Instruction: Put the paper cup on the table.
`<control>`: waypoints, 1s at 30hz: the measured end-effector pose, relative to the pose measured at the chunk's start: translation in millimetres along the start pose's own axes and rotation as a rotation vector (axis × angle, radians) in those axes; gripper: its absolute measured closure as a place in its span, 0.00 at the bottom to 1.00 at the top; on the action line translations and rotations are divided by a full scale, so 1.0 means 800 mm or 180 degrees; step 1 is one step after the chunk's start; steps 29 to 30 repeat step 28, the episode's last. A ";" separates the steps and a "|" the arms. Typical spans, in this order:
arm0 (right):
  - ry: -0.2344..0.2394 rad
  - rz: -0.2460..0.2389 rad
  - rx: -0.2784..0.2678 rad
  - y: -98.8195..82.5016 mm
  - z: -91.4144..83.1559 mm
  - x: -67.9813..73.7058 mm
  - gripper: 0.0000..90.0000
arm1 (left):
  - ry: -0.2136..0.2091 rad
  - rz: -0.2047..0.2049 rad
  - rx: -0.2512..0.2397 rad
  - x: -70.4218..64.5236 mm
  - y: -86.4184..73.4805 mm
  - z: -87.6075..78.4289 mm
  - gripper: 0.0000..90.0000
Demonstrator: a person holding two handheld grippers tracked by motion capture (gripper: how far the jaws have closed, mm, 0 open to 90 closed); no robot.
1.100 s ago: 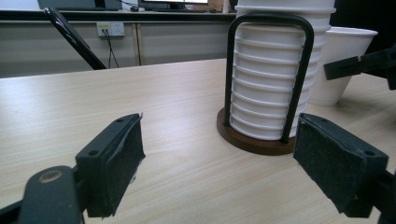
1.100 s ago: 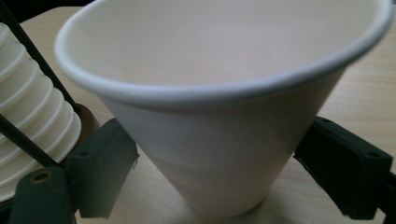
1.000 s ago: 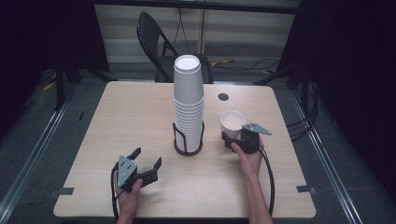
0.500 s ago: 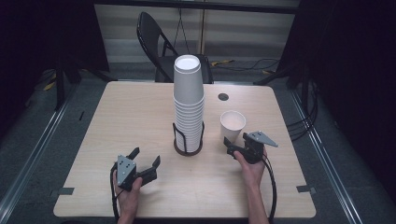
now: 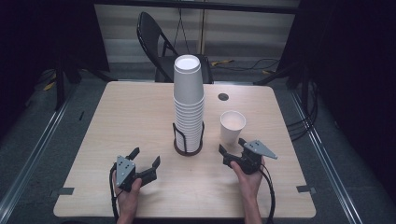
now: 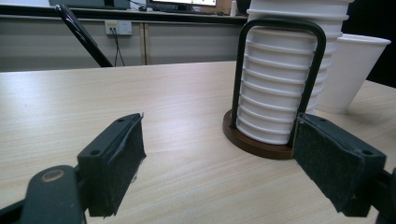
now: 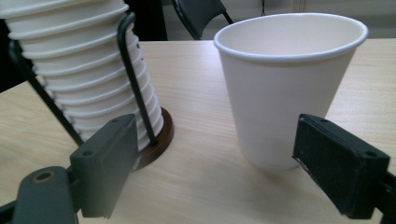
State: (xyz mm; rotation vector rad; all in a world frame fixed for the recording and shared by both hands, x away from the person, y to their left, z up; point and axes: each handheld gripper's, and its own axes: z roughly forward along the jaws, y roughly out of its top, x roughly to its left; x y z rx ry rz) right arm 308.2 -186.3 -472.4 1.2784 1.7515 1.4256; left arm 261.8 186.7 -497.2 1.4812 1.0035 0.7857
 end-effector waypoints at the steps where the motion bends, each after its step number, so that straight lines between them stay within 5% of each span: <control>1: 0.0020 -0.0014 -0.0004 0.000 -0.002 0.003 0.15 | -0.0005 -0.0014 -0.0004 0.000 0.000 0.000 0.19; 8: 0.0075 -0.0013 -0.0090 -0.011 -0.013 0.021 0.16 | -0.0019 -0.0035 -0.0005 0.001 0.000 -0.001 0.18; 17: -0.0041 -0.0076 -0.0134 -0.034 -0.025 0.034 0.15 | -0.0029 -0.0050 -0.0029 0.002 -0.001 -0.002 0.18; 30: -0.0099 -0.0137 -0.0265 -0.048 -0.037 0.040 0.14 | 0.0001 -0.0064 -0.0039 0.001 -0.001 -0.002 0.18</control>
